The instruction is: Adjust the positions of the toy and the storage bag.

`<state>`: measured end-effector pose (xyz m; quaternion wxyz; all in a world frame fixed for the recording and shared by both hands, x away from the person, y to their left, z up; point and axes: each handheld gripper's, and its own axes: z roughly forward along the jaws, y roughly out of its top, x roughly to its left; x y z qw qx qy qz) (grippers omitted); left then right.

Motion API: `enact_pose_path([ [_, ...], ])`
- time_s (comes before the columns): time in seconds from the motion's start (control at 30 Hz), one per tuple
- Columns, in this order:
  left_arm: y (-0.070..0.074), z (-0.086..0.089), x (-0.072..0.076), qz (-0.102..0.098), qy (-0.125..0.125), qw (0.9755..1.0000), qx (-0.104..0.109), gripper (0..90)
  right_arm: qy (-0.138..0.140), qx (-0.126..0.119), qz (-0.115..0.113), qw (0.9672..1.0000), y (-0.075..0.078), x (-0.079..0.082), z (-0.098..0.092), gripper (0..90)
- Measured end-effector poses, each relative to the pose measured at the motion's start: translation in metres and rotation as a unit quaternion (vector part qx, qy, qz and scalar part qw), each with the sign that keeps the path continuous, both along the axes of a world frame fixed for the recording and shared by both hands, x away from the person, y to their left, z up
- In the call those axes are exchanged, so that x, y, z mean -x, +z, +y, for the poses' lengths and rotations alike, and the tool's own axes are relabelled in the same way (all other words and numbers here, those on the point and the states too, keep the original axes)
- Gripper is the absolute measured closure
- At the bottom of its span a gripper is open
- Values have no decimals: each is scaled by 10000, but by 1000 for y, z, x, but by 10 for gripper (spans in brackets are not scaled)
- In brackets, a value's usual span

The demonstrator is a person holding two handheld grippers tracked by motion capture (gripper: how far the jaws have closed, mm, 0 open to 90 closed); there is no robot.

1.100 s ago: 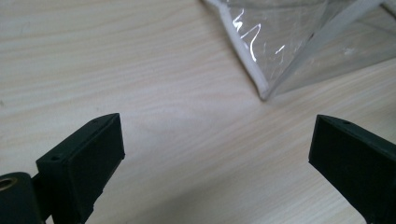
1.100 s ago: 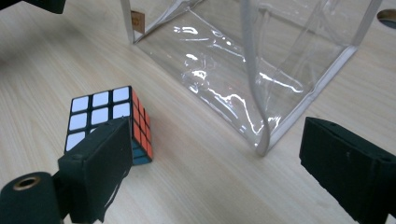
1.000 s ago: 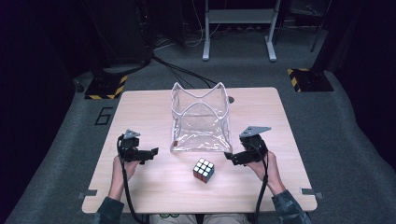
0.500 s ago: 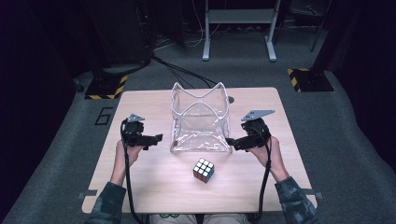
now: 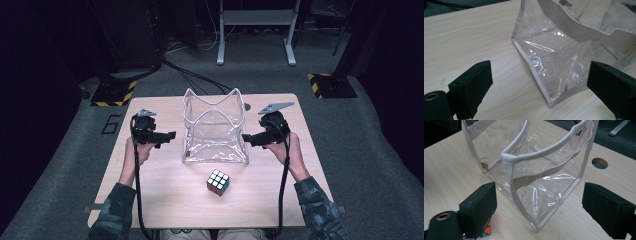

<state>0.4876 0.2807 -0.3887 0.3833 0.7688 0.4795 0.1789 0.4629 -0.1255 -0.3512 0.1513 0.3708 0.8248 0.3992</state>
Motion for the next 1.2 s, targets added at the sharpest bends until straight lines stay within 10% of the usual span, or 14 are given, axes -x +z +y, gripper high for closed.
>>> enact_pose_path([
  [0.67,49,-20,-48,-5,-84,9998,182,61,-176,72,113,9998,28,-45,14,136],
  [1.2,39,-45,-73,432,-122,9990,81,237,-446,402,861,9945,13,-81,40,260],
])
